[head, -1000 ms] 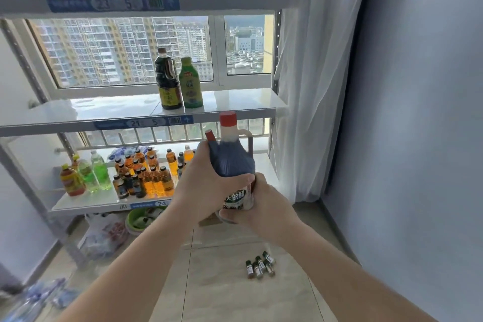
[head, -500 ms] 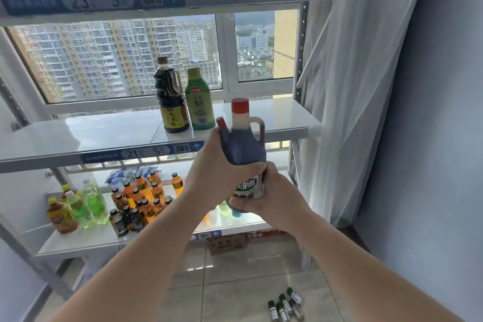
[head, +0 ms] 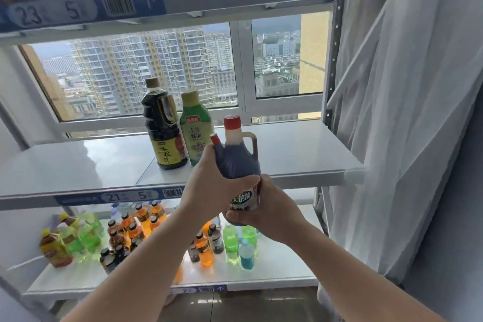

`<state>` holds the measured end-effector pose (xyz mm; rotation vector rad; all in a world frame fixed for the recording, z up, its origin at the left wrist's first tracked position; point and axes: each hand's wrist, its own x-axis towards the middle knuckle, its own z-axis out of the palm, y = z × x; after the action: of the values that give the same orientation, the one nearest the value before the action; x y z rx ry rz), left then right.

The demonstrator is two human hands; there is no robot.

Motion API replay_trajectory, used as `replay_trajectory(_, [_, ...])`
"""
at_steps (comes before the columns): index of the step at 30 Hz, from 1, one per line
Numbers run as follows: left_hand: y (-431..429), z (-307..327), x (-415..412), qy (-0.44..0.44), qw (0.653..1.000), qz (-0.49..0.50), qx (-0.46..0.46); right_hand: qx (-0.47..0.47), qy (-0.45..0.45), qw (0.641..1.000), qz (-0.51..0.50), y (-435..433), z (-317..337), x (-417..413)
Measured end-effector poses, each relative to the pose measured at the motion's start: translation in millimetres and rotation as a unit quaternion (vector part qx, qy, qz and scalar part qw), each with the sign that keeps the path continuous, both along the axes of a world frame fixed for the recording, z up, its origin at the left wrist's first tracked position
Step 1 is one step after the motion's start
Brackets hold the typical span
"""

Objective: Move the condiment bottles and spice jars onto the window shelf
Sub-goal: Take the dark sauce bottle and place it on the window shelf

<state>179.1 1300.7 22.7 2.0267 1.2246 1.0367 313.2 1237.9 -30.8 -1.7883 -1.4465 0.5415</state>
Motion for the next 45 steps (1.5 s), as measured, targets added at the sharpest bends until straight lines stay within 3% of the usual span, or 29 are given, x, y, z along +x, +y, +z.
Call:
replay_trajectory(11, [87, -8, 54, 0.019, 0.999, 0.037, 0.009, -0.001, 0.009, 1.0, 0.025, 98, -10, 59])
replay_trajectory(23, [168, -13, 72, 0.036, 0.999, 0.017, -0.018, -0.011, 0.004, 1.0, -0.003, 181, -23, 70])
replay_trajectory(38, [220, -19, 72, 0.032, 0.997, -0.001, -0.072, -0.015, 0.051, 0.998, -0.021, 236, -38, 66])
replay_trajectory(45, [225, -25, 71, 0.028, 0.999, 0.008, -0.041, -0.024, 0.05, 0.998, -0.02, 246, -38, 67])
